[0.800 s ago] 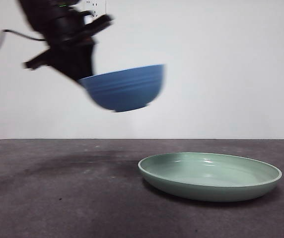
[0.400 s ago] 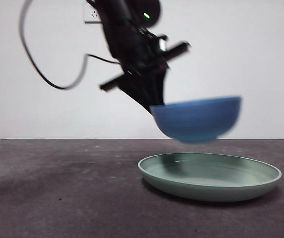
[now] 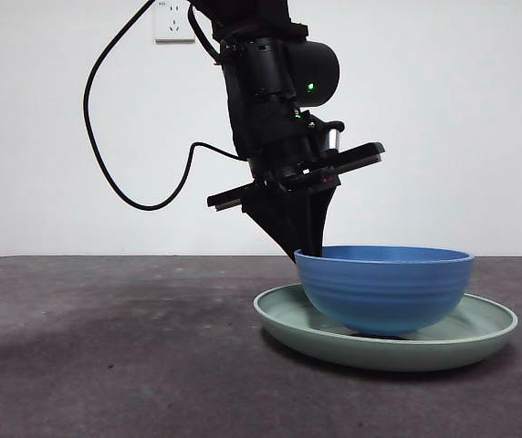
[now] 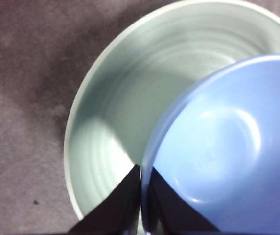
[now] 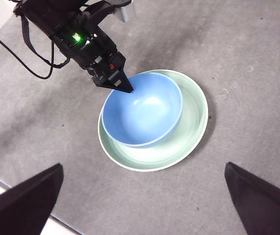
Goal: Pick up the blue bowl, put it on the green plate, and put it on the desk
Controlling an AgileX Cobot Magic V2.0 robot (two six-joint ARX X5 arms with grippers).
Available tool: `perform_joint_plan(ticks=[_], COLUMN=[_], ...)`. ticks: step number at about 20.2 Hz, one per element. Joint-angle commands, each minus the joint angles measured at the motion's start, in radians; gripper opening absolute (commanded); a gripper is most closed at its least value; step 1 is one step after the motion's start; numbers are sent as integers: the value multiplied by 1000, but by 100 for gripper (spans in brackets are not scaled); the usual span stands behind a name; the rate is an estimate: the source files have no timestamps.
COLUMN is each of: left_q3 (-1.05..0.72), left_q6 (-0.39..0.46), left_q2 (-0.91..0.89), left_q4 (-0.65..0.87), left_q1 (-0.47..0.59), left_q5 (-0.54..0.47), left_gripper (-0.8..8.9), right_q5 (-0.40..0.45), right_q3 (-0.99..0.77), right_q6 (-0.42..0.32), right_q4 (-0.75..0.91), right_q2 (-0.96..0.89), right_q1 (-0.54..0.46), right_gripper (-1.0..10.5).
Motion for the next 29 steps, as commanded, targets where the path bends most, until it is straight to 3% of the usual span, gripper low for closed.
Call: perform_joint_plan(ticks=[1, 5, 7, 10, 12, 19, 29], left_q3=[34, 34, 34, 52, 90, 282, 282], left_q6=[18, 17, 17, 16, 23, 118, 150], left_q2=[35, 35, 35, 35, 34, -24, -273], left_q4=[5, 32, 52, 47, -2, -241, -423], left_q1=[-5, -3, -2, 3, 14, 54, 65], left_q5=[-10, -10, -10, -10, -10, -10, -12], left_gripper=[19, 53, 125, 409, 525, 535, 531], right_q5=[2, 2, 2, 2, 2, 3, 3], right_q3=[19, 19, 19, 19, 19, 19, 19], right_q6=[-14, -14, -14, -14, -14, -14, -14], right_q4=[5, 5, 5, 5, 5, 6, 42], right_q2=[6, 6, 6, 6, 6, 6, 7], right_q1=[3, 3, 3, 3, 3, 3, 3], right_gripper=[550, 550, 550, 550, 550, 550, 550])
